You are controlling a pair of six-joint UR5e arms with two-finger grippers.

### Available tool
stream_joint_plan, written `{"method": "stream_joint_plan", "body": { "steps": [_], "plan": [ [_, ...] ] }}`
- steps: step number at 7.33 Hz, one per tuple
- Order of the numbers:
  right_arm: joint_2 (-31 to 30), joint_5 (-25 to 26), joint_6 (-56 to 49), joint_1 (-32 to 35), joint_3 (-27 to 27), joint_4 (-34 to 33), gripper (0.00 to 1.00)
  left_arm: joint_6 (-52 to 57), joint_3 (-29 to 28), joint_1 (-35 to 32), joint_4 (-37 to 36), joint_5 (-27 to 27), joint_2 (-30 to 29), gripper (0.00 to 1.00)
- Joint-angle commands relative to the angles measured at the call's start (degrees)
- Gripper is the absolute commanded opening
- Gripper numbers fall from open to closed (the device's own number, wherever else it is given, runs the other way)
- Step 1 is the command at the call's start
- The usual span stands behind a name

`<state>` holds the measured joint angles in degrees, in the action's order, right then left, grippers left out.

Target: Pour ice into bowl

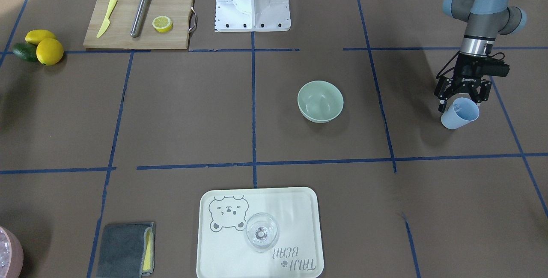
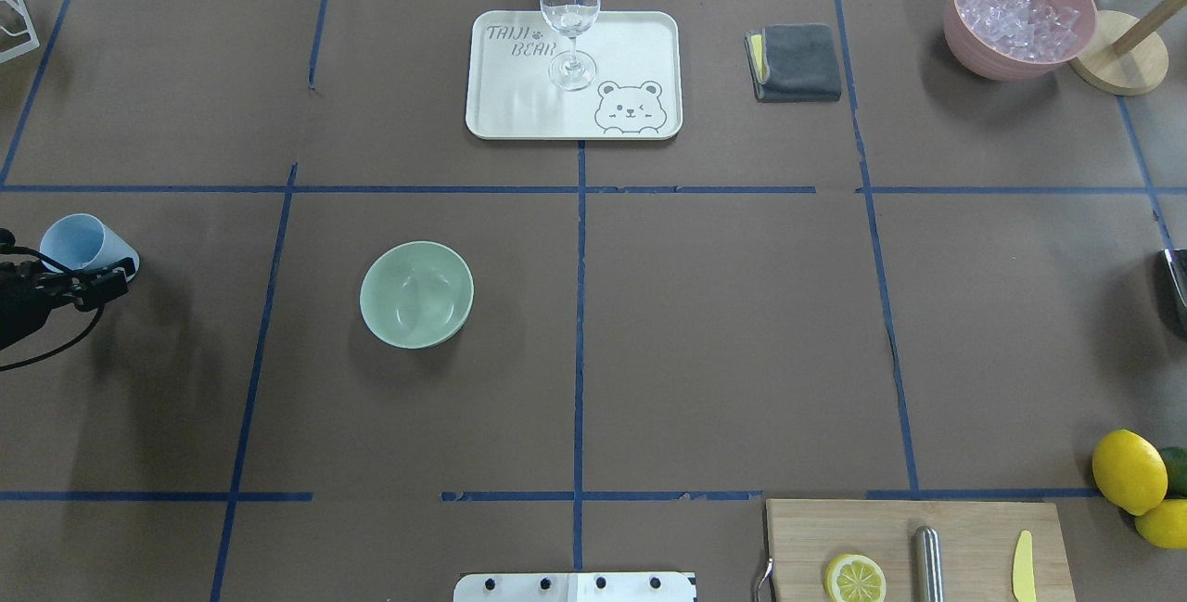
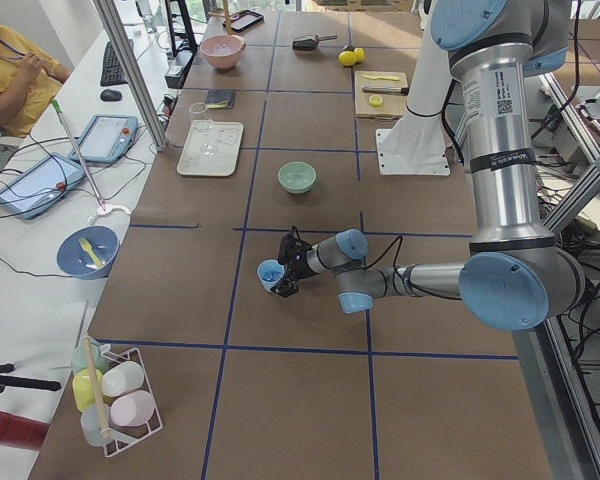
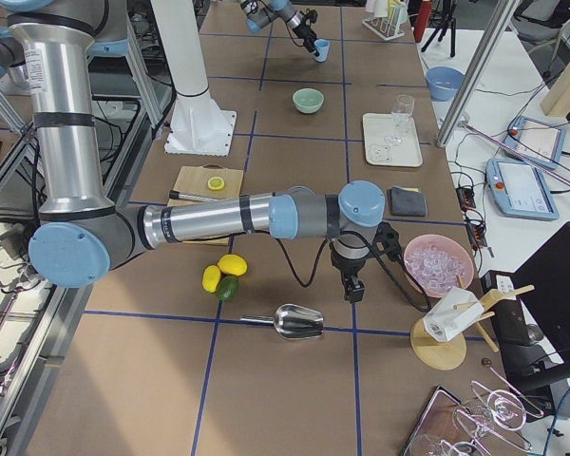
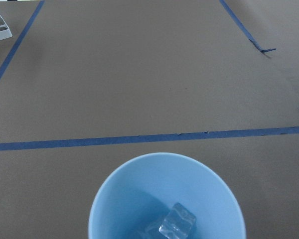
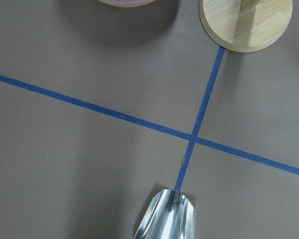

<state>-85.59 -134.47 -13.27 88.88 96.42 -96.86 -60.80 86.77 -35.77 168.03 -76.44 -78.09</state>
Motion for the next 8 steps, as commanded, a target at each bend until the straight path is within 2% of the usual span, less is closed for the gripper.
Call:
{"method": "stream_joint_plan", "body": {
  "steps": [1,4,6,7,8],
  "plan": [
    [0.1,0.0,0.1,0.1,0.0,0.0,1.0,0.1,-2.5,0.0,0.1,0.3,-1.3,0.98],
    [0.2,0.0,0.2,0.1,0.0,0.0,1.0,0.8,-2.9,0.0,0.3,1.2,-2.1,0.96],
    [0.2,0.0,0.2,0.1,0.0,0.0,1.0,0.9,-2.8,0.0,0.5,1.2,-2.1,0.9],
    [0.3,0.0,0.2,0.1,0.0,0.0,1.0,0.9,-2.8,0.0,0.5,1.2,-2.1,0.83],
    [0.3,0.0,0.2,0.1,0.0,0.0,1.0,0.8,-2.5,-0.1,0.6,1.1,-2.1,0.48]
  ]
}}
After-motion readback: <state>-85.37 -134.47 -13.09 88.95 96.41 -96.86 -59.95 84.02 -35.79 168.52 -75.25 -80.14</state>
